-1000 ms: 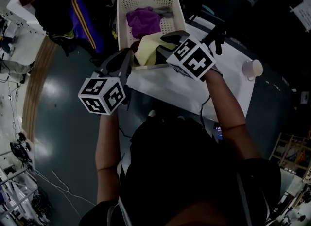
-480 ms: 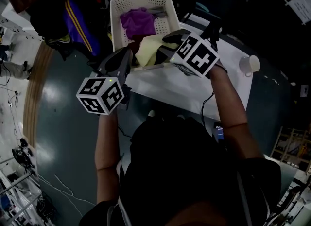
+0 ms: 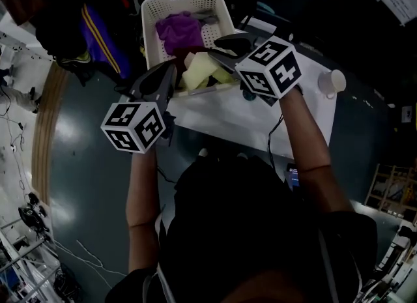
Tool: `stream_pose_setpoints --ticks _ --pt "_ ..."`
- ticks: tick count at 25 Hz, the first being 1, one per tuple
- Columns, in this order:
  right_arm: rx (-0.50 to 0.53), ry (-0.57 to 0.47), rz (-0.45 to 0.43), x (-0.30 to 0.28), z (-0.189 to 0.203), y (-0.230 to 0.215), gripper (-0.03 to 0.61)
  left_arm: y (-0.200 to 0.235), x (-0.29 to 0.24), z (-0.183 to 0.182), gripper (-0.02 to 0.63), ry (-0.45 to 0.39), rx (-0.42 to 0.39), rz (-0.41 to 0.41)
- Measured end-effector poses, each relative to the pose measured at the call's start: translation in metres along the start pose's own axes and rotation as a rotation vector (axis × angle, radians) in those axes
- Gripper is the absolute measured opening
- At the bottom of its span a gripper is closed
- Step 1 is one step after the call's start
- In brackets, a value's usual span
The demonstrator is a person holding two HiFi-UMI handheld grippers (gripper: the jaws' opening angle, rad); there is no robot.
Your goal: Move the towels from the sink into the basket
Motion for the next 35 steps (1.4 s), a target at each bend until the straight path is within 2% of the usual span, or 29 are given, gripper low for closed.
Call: stream_pose_setpoints --ticks 5,9,21,35 --pt "-0.012 0.001 0.023 0.002 0.005 0.002 0.067 -0.003 -0.001 -0.003 0.008 0.0 -0.011 0.016" --pt "-0.027 -0.018 0.054 0.005 0.005 0.0 0.0 -0.006 -0.004 -0.006 0.009 -0.003 -0.018 0.031" --pt "-0.062 -0.102 0.133 0.035 0.014 0.005 -0.002 -0.026 -0.008 -0.006 0.008 -0.007 -0.019 0.056" --pt "-0.179 -0.165 0.176 0.1 0.058 0.016 -0.002 -0.092 -0.007 0.017 0.008 0.014 -0.032 0.094"
Point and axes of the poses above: the fingertips, and each gripper's own axes: x backward along the fingers, y to its left, z out of its underside, the point moved 7 cm from there along x, backward along the fingers, and after that the axes turned 4 degrees about x, right-handed, at the moved point
